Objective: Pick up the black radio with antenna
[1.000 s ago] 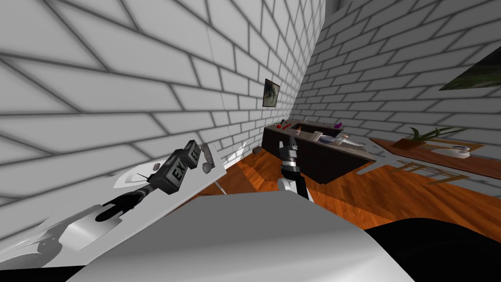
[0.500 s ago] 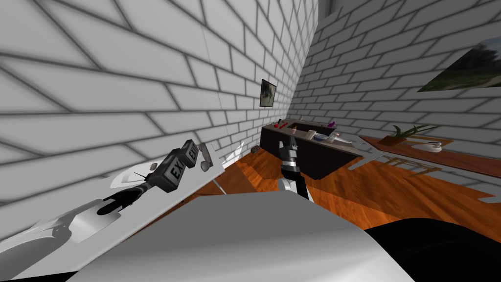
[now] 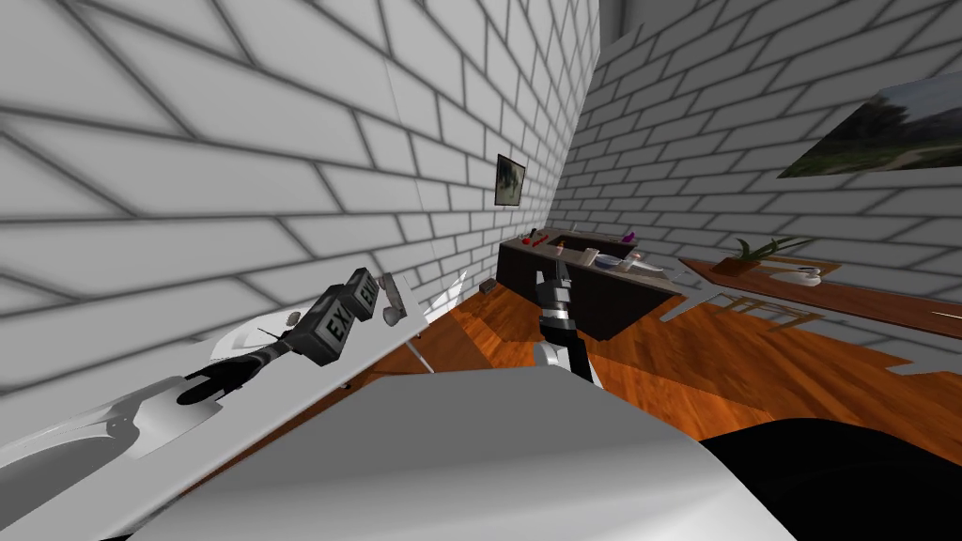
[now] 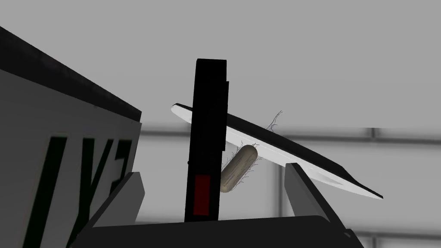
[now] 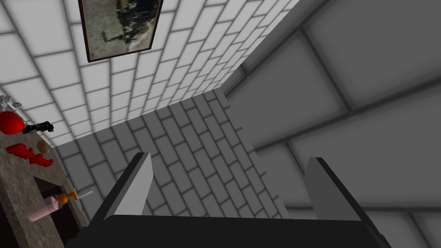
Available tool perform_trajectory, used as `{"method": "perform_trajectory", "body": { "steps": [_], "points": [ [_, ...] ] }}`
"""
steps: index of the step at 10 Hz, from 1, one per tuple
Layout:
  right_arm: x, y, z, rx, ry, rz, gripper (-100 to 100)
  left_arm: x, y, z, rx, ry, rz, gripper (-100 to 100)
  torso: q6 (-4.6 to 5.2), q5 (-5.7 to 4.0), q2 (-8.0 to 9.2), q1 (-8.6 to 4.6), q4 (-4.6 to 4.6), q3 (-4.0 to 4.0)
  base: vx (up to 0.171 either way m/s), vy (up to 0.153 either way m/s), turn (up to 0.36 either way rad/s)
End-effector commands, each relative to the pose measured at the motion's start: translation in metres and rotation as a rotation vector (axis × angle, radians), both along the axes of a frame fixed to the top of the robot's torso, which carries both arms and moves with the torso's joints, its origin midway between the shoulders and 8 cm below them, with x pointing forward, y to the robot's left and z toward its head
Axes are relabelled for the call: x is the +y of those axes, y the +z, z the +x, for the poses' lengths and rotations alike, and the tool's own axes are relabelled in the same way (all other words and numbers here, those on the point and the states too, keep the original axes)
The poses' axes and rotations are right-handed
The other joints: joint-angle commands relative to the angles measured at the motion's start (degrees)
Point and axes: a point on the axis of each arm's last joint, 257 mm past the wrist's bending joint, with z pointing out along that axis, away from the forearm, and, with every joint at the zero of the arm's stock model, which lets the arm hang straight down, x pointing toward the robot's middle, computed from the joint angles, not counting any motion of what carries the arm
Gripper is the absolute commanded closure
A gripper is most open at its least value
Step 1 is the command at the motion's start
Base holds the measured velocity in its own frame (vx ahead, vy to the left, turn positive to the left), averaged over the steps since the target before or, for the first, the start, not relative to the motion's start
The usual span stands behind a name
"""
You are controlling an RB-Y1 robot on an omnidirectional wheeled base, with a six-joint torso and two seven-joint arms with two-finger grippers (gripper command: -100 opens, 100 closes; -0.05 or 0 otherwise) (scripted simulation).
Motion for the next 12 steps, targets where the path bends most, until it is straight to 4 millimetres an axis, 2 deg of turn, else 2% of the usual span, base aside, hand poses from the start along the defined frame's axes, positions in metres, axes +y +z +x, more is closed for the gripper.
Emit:
{"method": "perform_trajectory", "body": {
  "steps": [1,2,5,6,10,11,12],
  "points": [
    [0.0,0.0,0.0,0.0,0.0,0.0,0,0.013,0.019,0.007,-0.013,0.007,0.015,-100,0.0,0.0,0.0,0.0,0.0,0.0,-0.057,-0.04,-0.123],
    [0.0,0.0,0.0,0.0,0.0,0.0,0,0.025,0.026,0.004,-0.013,0.036,0.034,-100,0.07,-0.03,0.07,-0.1,0.01,0.03,-0.075,-0.052,-0.094],
    [0.0,0.0,0.0,0.0,0.0,0.0,0,0.026,0.025,0.002,-0.012,0.038,0.035,-100,0.0,0.0,0.03,0.0,0.01,0.02,-0.023,-0.011,0.004],
    [0.0,0.0,0.0,0.0,0.0,0.0,0,0.026,0.025,0.002,-0.011,0.039,0.035,100,0.01,0.01,-0.03,0.03,-0.01,-0.02,0.0,0.0,0.0],
    [0.0,0.0,0.0,0.0,0.0,0.0,0,0.025,0.025,0.003,-0.012,0.035,0.035,100,-0.09,0.08,-0.06,0.27,-0.01,-0.04,0.0,-0.002,-0.007],
    [0.0,0.0,0.0,0.0,0.0,0.0,0,0.025,0.025,0.003,-0.012,0.035,0.034,0,-0.09,0.08,-0.07,0.28,-0.01,-0.04,0.0,0.0,0.0],
    [0.0,0.0,0.0,0.0,0.0,0.0,0,0.016,0.009,-0.005,0.001,0.039,0.023,100,-0.09,0.07,-0.07,0.28,-0.01,-0.04,0.095,0.037,0.129]
  ]
}}
